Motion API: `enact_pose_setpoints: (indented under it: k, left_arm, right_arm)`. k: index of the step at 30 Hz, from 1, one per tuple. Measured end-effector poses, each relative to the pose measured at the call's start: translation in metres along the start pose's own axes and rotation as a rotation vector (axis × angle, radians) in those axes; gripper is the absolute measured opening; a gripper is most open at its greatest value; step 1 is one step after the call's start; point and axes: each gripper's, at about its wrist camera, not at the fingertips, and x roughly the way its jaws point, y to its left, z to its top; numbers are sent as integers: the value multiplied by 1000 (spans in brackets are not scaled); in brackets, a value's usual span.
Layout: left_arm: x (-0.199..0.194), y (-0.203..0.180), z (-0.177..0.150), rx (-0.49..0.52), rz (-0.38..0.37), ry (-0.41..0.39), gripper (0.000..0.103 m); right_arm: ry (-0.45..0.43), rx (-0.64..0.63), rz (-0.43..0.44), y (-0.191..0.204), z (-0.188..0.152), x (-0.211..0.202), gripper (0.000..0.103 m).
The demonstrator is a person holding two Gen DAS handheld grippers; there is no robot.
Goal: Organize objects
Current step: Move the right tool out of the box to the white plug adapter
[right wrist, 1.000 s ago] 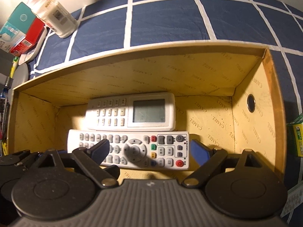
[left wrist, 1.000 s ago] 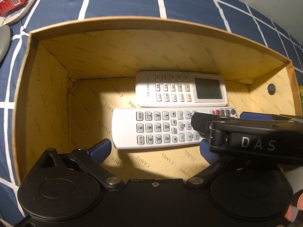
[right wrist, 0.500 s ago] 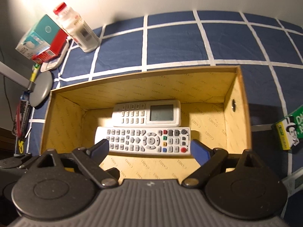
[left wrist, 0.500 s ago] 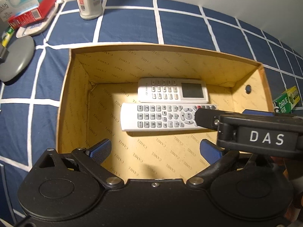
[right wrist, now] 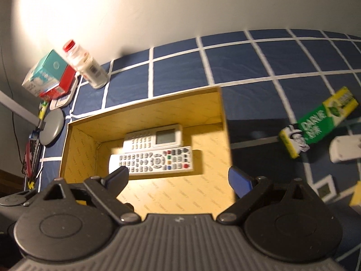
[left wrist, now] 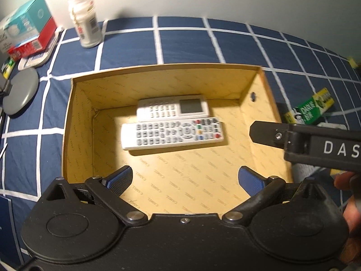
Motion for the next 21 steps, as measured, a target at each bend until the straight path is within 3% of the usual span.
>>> enact_pose_setpoints:
  k: [11,21]
  left_arm:
    - [-13,-46,-10,110,-37,-30,103]
    - [-11,-97,-9,180,-64,-43,103]
  right_arm:
    - [-84,118,-57,-47,-26,-49,103]
    - [-124,204,-116,-99,-39,-83,103]
